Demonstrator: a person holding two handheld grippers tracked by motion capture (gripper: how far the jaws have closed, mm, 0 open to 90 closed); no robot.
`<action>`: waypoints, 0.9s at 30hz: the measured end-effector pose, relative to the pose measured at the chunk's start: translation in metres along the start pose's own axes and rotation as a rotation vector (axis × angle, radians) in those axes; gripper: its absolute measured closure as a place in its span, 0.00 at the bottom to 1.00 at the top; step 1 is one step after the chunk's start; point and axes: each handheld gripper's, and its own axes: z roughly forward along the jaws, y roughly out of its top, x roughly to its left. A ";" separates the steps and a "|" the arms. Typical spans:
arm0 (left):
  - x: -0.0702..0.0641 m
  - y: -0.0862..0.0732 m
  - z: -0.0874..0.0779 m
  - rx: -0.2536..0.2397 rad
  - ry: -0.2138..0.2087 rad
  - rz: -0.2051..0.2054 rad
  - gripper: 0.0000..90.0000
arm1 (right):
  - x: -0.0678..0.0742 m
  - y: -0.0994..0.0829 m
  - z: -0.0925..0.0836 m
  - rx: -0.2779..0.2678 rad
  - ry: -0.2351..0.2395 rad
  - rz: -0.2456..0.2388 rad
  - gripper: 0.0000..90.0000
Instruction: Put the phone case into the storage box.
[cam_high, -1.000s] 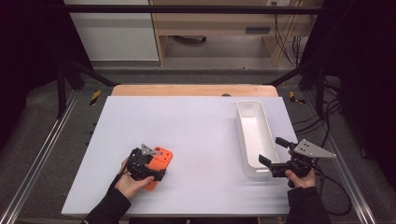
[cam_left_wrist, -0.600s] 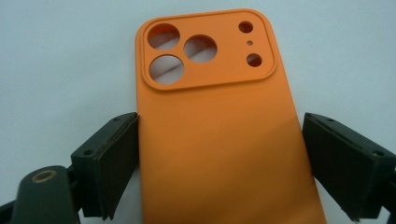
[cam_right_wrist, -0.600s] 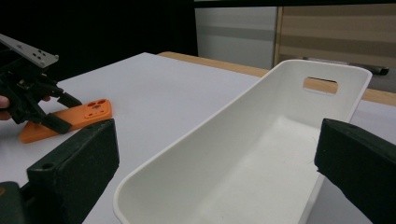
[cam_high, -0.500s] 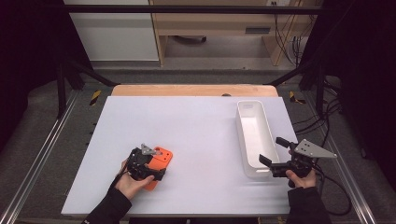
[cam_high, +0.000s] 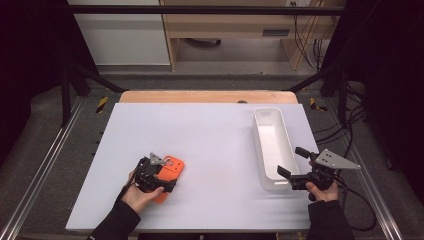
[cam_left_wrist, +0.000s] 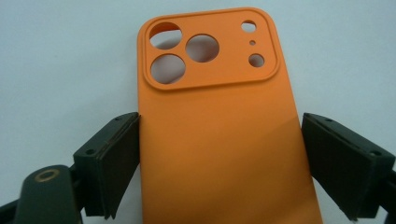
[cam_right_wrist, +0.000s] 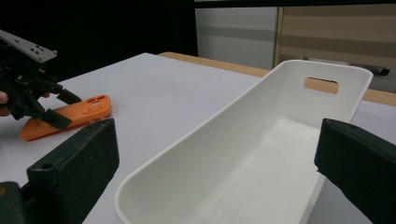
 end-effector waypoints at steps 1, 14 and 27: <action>0.000 0.000 -0.001 -0.005 -0.003 0.005 0.15 | 0.000 0.000 0.000 0.000 0.001 -0.001 0.00; 0.007 0.006 -0.020 -0.064 -0.034 0.022 0.15 | 0.000 0.000 0.001 0.004 0.002 0.000 0.00; 0.007 0.010 -0.036 -0.129 -0.069 0.062 0.15 | 0.000 0.000 0.000 0.003 0.002 -0.005 0.00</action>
